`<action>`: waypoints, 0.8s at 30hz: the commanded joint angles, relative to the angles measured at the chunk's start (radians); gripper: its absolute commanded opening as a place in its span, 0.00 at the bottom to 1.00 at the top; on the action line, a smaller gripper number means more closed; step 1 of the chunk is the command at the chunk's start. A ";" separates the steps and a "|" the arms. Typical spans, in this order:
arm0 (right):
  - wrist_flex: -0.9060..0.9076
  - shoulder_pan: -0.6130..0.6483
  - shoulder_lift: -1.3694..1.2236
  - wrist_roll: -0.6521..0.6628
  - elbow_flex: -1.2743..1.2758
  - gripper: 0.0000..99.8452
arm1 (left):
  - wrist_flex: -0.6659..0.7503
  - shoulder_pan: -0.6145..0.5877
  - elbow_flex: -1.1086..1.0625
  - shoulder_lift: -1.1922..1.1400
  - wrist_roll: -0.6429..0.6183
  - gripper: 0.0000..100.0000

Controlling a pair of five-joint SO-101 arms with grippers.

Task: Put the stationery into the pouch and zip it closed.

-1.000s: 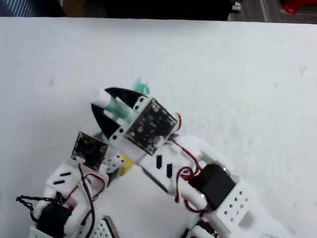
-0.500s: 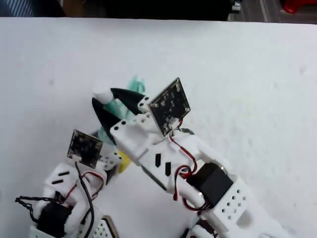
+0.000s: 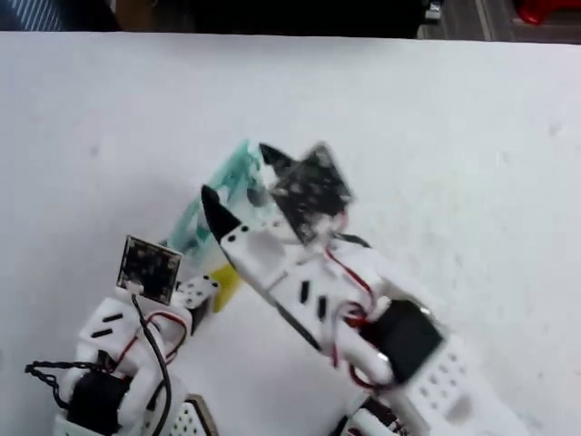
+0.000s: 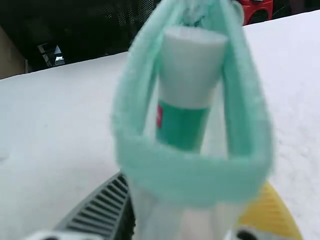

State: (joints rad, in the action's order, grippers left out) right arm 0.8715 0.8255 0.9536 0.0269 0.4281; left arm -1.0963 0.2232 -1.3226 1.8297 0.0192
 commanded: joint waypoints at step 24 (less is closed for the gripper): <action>0.760 0.082 -0.636 -0.299 -0.948 0.30 | 0.012 0.059 0.008 -0.001 -0.006 0.29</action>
State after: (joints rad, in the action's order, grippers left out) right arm 1.5973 0.8991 0.3214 -0.2816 -0.4404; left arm -1.0963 0.2862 -1.3226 1.8297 0.0192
